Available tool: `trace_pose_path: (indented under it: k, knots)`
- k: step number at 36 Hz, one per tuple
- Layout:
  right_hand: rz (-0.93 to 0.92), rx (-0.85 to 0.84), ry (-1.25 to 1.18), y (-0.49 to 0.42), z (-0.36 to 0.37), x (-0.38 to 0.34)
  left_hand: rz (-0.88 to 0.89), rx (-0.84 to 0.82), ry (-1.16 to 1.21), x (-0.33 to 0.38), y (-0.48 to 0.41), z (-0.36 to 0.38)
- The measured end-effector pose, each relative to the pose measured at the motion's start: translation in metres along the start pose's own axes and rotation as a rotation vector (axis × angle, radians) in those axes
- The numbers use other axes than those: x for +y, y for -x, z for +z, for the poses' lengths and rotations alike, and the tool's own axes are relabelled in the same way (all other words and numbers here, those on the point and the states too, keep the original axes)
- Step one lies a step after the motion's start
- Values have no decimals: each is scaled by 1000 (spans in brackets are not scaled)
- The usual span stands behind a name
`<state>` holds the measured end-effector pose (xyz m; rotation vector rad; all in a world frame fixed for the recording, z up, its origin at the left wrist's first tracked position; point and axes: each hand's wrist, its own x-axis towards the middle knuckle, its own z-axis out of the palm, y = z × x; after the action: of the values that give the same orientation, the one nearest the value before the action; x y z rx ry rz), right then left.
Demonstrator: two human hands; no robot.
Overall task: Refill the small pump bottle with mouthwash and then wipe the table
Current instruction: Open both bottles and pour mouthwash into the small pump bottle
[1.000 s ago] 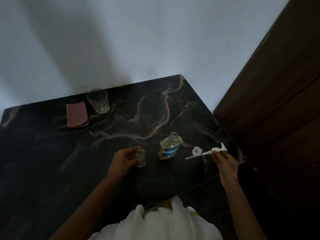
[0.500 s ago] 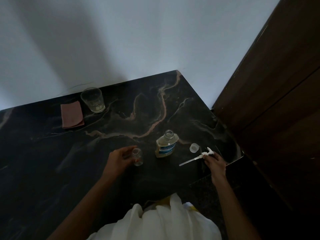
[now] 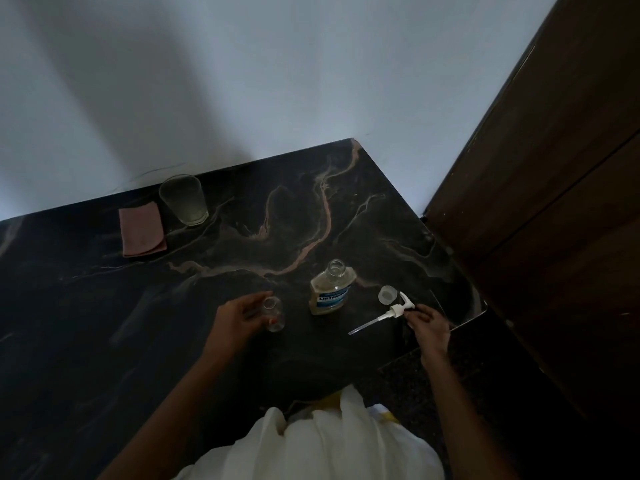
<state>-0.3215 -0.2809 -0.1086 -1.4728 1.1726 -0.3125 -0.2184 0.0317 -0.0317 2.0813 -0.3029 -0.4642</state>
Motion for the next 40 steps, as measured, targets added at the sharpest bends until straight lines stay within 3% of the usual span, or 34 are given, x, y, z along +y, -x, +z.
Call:
trace_pose_path:
  k: [5,8,19,25,40]
  knots:
    - [-83,61,59,15,-1,-15,5,15,2,-3,2,2]
    - [-193,12,81,24,4,-32,1,22,19,-5,3,3]
    - [-364,-605,253,49,50,-70,-5,60,95,-3,6,9]
    - [-314,-771,250,50,64,-72,0,62,85,-3,7,9]
    - [-245,-657,214,50,85,-69,-23,72,75,-1,7,17]
